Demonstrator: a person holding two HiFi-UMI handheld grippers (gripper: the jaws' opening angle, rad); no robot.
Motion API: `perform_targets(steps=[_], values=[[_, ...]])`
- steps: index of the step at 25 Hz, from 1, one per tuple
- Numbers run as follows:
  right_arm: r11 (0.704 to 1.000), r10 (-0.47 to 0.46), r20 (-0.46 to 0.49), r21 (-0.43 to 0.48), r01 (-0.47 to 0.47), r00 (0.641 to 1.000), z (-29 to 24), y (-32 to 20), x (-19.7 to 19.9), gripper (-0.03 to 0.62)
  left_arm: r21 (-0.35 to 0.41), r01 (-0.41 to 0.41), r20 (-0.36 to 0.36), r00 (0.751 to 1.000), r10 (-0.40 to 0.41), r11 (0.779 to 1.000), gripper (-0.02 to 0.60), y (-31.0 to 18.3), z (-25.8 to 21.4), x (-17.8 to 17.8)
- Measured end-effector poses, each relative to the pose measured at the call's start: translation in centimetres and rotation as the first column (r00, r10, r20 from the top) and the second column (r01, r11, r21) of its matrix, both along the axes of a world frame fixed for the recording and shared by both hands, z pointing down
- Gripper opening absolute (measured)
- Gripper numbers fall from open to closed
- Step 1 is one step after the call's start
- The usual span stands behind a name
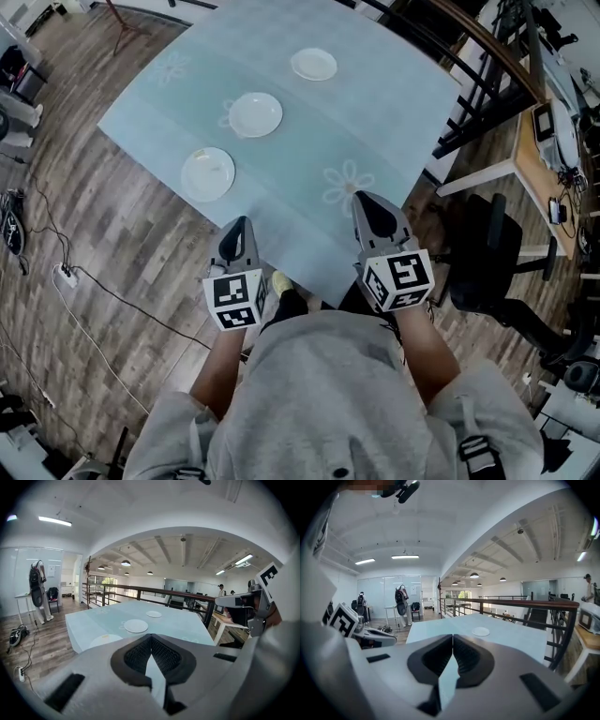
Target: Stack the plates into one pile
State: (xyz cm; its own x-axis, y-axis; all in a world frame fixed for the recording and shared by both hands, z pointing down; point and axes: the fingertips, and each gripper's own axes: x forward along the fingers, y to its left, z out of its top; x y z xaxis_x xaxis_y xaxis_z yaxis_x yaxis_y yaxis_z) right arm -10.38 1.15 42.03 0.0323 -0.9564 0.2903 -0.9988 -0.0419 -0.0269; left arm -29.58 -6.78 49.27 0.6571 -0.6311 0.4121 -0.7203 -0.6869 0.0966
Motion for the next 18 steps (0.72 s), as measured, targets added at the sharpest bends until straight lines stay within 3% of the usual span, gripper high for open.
perform_targets(steps=[9,18], values=[[0.992,-0.127,0.020,0.013,0.127,0.992,-0.2,-3.5,2.8,0.026,-0.004,0.120,0.030,0.992,-0.120,0.993,0.018,-0.9,0.1,0.7],[0.955,-0.296,0.087,0.002,0.297,0.951,1.9,-8.5,4.6,0.026,0.021,0.270,0.113,0.956,-0.271,0.963,0.017,-2.4,0.0,1.7]])
